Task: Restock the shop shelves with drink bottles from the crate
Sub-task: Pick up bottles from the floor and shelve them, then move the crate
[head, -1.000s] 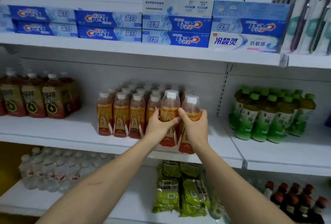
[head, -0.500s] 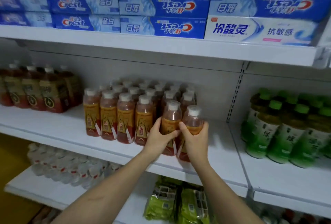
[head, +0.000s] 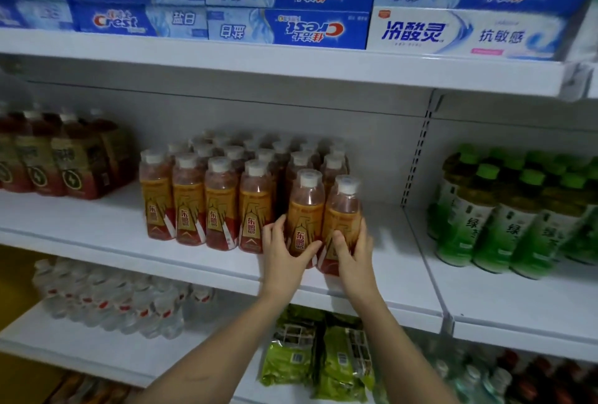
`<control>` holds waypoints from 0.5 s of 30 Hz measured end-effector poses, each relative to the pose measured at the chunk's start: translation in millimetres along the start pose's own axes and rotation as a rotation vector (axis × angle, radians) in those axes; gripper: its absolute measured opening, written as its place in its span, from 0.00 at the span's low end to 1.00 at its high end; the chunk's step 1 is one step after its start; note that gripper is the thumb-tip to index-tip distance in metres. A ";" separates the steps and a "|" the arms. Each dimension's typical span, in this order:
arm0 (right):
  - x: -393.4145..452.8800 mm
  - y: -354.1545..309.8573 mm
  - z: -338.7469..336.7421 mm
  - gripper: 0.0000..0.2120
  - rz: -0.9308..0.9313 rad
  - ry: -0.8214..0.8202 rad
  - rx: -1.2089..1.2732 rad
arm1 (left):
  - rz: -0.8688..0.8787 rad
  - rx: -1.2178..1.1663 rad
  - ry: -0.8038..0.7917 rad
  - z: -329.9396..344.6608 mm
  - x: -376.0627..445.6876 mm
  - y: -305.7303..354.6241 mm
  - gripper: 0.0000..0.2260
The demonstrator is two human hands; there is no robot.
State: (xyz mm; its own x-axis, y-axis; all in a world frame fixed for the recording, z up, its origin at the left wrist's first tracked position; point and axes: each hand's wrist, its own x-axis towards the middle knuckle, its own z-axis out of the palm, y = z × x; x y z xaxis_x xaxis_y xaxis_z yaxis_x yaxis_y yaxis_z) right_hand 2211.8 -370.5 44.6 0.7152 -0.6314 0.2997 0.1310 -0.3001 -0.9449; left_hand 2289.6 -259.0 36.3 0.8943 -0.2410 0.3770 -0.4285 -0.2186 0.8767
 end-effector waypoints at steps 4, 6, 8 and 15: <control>-0.7 0.7 -4.1 0.35 -0.002 -0.071 0.089 | 0.028 0.008 0.049 -0.8 -2.4 2.8 0.35; -1.1 0.5 -7.8 0.31 0.006 -0.122 0.110 | 0.020 -0.009 0.051 -0.7 -2.2 5.0 0.34; -1.2 -1.0 -7.4 0.29 0.038 -0.162 0.059 | 0.001 -0.032 0.062 -0.5 -3.2 4.9 0.33; 5.8 0.0 0.5 0.27 0.017 -0.149 -0.103 | -0.028 -0.052 0.164 2.2 -3.6 -0.2 0.32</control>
State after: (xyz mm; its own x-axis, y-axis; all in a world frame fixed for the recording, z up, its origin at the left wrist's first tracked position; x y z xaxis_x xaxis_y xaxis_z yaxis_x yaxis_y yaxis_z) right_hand 2216.3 -373.8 46.2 0.8113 -0.5268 0.2535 0.0520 -0.3668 -0.9289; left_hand 2286.1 -260.2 34.1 0.9167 -0.0774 0.3919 -0.3995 -0.1725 0.9004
